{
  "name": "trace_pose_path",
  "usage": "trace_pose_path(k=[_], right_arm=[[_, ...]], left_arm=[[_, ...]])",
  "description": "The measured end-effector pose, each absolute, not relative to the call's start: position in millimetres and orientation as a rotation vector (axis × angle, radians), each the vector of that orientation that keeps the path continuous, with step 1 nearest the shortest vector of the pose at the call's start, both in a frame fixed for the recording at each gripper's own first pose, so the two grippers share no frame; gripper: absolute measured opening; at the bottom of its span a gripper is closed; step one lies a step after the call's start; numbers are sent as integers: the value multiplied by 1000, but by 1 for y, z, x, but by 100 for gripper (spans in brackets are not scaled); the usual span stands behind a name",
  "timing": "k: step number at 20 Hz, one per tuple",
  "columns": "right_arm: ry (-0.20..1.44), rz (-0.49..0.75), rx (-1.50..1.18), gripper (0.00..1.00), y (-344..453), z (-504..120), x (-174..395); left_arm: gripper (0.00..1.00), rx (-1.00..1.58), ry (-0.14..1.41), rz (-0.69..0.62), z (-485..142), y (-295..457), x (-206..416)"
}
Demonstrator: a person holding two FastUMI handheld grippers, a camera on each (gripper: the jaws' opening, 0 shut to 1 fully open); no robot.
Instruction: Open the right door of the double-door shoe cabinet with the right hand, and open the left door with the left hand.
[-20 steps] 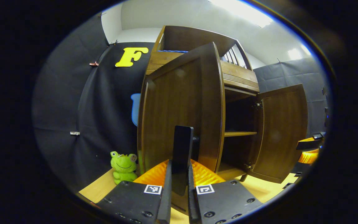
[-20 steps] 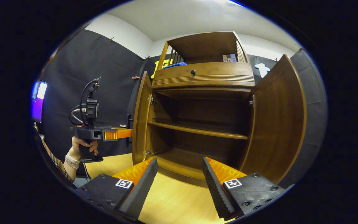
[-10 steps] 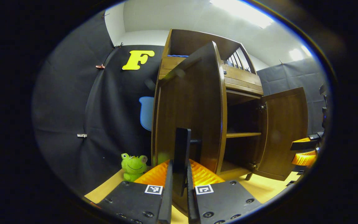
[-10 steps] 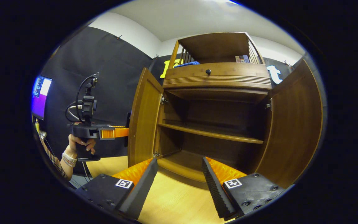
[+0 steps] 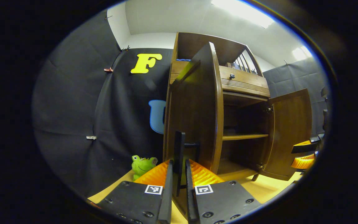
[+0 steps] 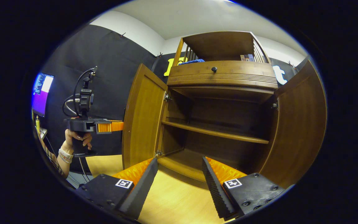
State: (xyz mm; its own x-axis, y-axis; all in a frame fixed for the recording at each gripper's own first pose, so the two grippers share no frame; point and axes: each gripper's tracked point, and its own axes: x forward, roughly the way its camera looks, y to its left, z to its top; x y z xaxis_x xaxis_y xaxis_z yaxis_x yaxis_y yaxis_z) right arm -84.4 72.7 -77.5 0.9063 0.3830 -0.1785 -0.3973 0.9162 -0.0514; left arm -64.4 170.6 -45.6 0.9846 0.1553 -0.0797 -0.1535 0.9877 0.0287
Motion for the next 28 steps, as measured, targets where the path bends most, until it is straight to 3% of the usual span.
trace_pose_path(k=[5, 9, 11, 13, 14, 19, 20, 23, 28], right_arm=[[160, 413, -92, 89, 76, -77, -86], [158, 413, -91, 89, 78, -78, -86], [152, 406, -84, 91, 76, -75, -83], [149, 398, -76, 91, 74, -73, -83], [144, 393, -68, 92, 73, -69, -82], [115, 318, -63, 97, 51, -56, -77], [106, 297, -65, 97, 46, -52, -76], [78, 238, -73, 97, 33, -45, -74], [19, 74, -141, 97, -3, -30, -76]], left_arm=[[19, 38, 113, 225, -50, 189, -80], [22, 45, 131, 326, -40, 214, -110], [28, 4, 120, 327, -27, 209, -124], [45, -73, 74, 274, -9, 196, -131], [61, -109, 60, 238, -3, 187, -133], [75, -70, 51, 134, 7, 149, -137], [86, -40, 42, 101, 11, 135, -135], [95, -27, 42, -17, 11, 88, -129], [95, -80, 34, -108, 15, 57, -109]])
